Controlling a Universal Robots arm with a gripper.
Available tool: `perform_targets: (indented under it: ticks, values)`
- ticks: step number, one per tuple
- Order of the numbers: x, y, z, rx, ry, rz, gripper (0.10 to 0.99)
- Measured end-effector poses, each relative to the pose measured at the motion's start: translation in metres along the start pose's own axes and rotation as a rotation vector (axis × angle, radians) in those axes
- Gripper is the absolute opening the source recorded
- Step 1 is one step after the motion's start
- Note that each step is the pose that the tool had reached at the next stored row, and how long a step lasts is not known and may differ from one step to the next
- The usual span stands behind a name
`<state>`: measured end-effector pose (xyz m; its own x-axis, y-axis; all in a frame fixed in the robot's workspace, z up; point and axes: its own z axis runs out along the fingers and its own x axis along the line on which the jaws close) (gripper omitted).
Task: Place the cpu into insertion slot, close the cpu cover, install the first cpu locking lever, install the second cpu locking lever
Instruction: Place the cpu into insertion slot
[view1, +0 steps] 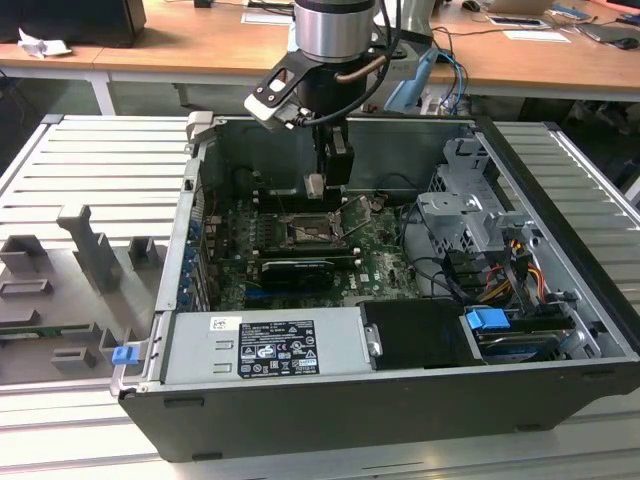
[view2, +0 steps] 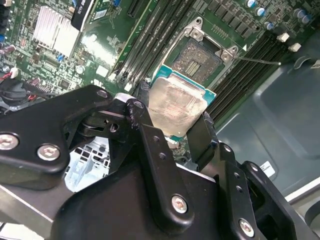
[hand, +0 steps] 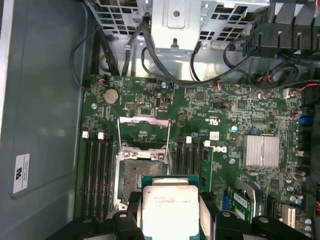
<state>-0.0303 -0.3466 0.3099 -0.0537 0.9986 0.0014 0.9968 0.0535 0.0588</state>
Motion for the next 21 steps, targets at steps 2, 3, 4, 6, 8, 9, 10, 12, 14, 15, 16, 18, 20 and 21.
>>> perform_targets:
  ticks: [2,3,4,6,8,9,10,12,14,15,16,18,20,21]
  values:
    - [0.0000,-0.0002,0.0006,0.000,-0.0002,0.000,0.541]
    - [0.0000,-0.0003,0.0009,0.000,-0.0001,0.000,0.541]
    - [0.0000,-0.0003,0.0010,0.000,-0.0001,0.000,0.541]
    - [0.0000,-0.0004,0.0013,0.000,-0.0001,0.000,0.541]
    - [0.0000,-0.0004,0.0016,0.000,0.0001,0.000,0.541]
    - [0.0000,-0.0004,0.0017,0.000,0.0000,0.000,0.541]
    - [0.0001,-0.0005,0.0025,0.000,0.0004,0.000,0.541]
    - [0.0000,-0.0005,0.0034,0.000,0.0002,0.000,0.541]
    - [0.0000,-0.0006,0.0041,0.000,0.0002,0.000,0.541]
    - [0.0001,-0.0007,0.0049,0.001,0.0003,0.000,0.541]
    - [0.0002,-0.0007,0.0057,0.003,0.0004,0.000,0.541]
    - [0.0004,-0.0009,0.0084,0.010,0.0005,0.002,0.541]
    - [0.0005,-0.0010,0.0119,0.010,0.0001,0.011,0.541]
    - [0.0006,-0.0011,0.0127,0.010,0.0000,0.013,0.541]
